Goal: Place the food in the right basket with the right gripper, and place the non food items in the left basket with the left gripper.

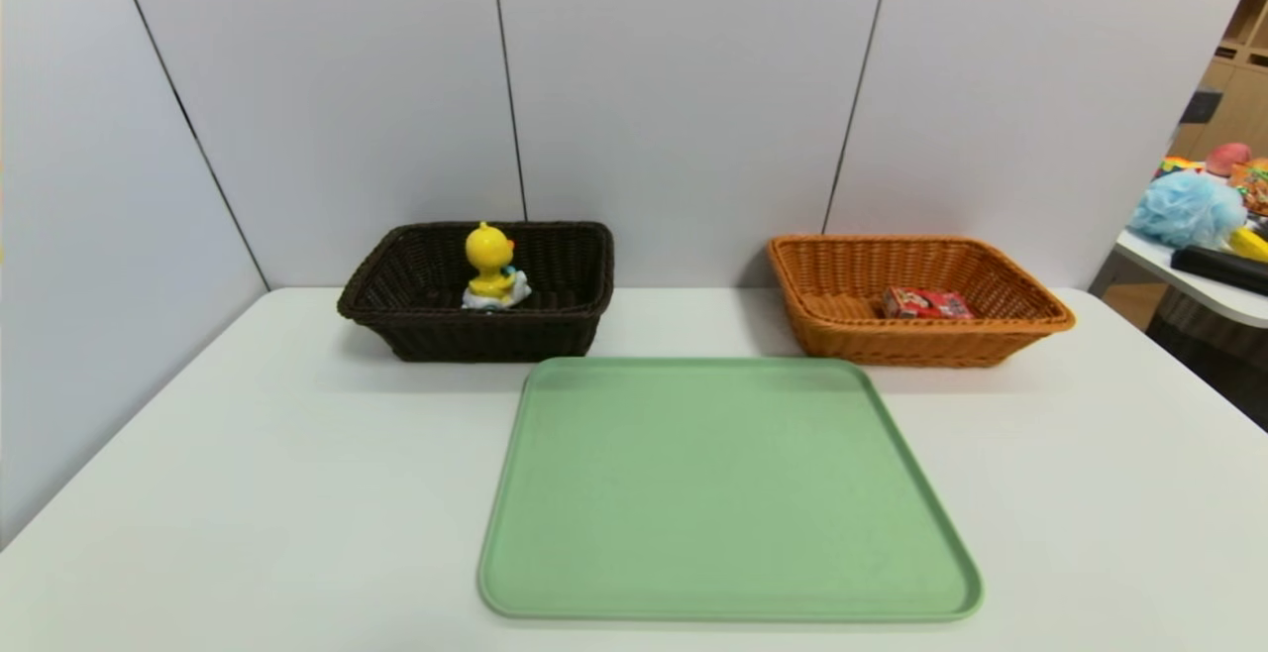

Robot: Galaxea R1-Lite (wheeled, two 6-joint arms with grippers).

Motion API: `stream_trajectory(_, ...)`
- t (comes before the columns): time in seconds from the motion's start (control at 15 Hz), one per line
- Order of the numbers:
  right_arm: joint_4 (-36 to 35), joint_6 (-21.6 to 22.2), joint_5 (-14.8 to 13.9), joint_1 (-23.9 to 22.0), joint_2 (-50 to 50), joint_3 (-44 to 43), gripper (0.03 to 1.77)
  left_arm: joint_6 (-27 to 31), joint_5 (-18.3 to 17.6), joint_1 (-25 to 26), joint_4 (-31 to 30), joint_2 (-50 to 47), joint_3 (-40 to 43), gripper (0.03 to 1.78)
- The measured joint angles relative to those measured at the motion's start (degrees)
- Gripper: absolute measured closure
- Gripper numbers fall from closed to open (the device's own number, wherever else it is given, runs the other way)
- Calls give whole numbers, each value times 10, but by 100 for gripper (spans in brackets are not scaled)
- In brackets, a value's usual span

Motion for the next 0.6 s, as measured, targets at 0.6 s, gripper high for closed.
stream_trajectory(0.6,1,14,-2,0,0,-1,10,0,0,0,0,0,0,12)
